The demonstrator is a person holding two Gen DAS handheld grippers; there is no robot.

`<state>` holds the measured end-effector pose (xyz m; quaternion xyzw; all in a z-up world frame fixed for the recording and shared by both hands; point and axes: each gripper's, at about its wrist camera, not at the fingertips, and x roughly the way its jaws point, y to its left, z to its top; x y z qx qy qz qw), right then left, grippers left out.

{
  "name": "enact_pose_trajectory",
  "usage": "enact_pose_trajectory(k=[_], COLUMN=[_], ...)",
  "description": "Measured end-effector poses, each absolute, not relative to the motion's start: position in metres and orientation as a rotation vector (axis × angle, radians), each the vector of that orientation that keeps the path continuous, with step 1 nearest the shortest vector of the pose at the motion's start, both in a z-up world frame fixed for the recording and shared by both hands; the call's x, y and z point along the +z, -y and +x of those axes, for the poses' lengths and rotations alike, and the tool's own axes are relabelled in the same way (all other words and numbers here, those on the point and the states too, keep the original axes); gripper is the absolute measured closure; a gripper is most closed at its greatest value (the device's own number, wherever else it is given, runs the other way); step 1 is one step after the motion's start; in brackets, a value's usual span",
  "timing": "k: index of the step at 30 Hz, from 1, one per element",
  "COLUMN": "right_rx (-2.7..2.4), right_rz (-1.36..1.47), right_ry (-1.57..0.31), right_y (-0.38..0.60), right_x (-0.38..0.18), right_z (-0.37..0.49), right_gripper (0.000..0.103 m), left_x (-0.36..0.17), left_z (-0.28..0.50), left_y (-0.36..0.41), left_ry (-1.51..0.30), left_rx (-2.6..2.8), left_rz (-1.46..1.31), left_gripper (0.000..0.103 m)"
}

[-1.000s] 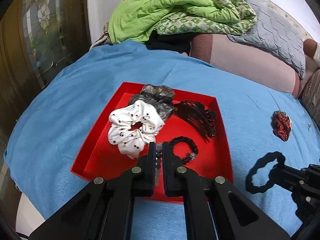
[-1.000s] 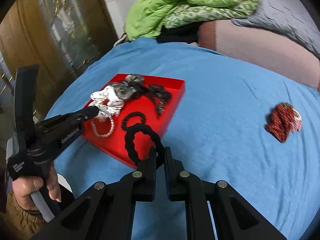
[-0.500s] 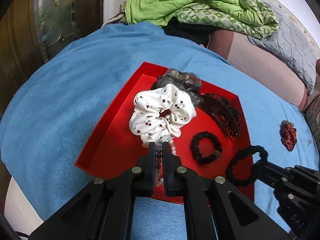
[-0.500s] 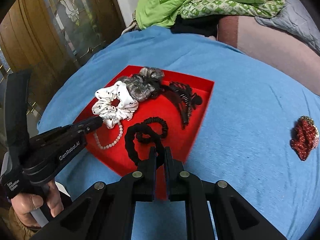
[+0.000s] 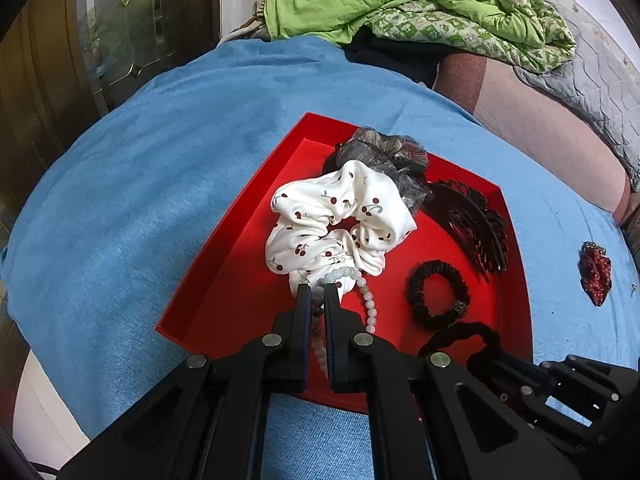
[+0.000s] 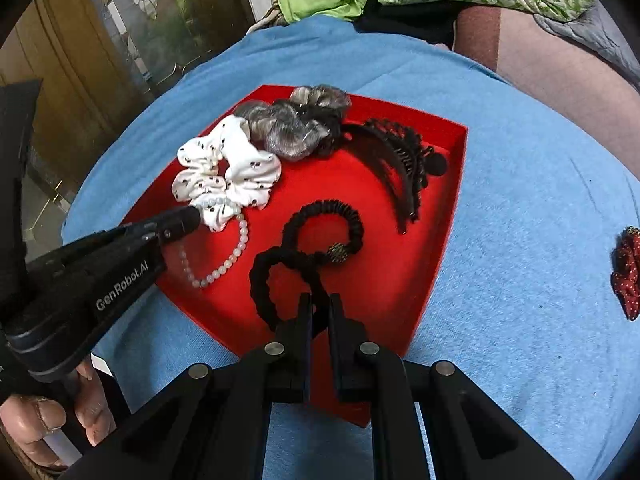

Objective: Organize jewelry
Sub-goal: 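Lower bead bracelet into red tray with left tool while right tool drops black hair tie, then open both tools and move them back toward the remaining pile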

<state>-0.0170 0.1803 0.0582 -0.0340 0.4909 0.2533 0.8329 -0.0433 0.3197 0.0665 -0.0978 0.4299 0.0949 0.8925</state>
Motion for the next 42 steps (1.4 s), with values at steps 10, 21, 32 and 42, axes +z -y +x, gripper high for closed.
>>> enact_pose_trajectory(k=[10,21,32,42], right_rx=[0.524,0.459,0.327,0.192], right_rz=[-0.027,0.076,0.094,0.103], right_ry=[-1.000,-0.927,-0.905,-0.883], right_y=[-0.167,-0.112,-0.023,0.050], right_x=[0.077,0.108,0.107,0.103], right_z=[-0.028,-0.047,-0.067,-0.079], right_gripper=[0.068,0.049,0.048,0.044], left_x=[0.081,0.088,0.095,0.118], left_z=[-0.049,-0.052,-0.058,-0.082], left_y=[-0.313,-0.293,-0.245,-0.184], left_ry=[-0.826,-0.792,-0.760,-0.732], left_rx=[0.218,0.257,0.219,0.118], left_rz=[-0.152,-0.056,0.073,0.170], left_gripper=[0.056,0.053,0.047,0.038])
